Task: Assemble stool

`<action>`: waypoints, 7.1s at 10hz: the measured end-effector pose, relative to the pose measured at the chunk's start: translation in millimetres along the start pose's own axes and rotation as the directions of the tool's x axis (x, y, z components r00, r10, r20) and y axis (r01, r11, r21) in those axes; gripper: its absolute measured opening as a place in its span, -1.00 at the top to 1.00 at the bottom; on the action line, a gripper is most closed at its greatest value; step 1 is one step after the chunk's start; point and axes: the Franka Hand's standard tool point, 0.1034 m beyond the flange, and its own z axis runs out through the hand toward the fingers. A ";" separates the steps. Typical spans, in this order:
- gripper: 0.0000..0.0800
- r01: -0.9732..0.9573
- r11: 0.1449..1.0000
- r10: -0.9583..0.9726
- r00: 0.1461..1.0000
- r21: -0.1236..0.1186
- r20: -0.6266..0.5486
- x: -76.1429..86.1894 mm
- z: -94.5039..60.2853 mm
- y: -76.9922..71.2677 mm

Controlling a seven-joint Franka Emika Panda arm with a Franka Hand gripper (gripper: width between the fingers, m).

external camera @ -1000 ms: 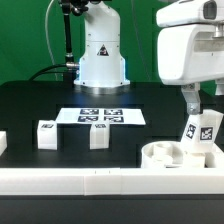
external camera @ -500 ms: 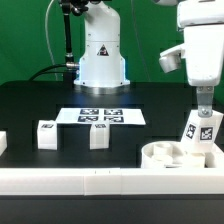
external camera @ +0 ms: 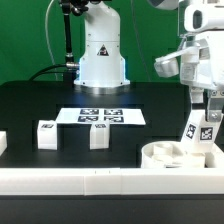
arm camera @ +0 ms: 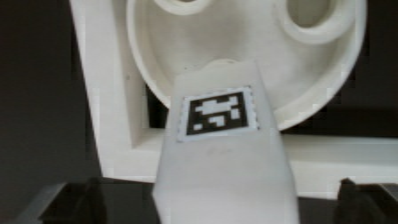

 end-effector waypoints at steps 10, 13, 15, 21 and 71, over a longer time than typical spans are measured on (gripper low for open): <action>0.16 0.075 0.997 -0.076 0.997 0.009 0.015 -14.0 5.8 -1.7; 0.16 0.045 0.999 -0.045 0.999 0.008 0.015 -14.3 5.9 -1.7; 0.16 -0.186 0.982 0.185 0.982 0.019 0.024 -15.9 6.4 -3.6; 0.16 -0.593 0.805 0.593 0.805 0.012 0.021 -14.9 6.8 -4.2; -0.62 -0.979 -0.161 0.984 -0.149 0.126 0.101 23.4 -21.7 1.3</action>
Offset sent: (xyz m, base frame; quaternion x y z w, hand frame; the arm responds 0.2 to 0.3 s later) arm 0.0008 0.0028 0.0010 -0.0088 0.0010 0.0162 0.9998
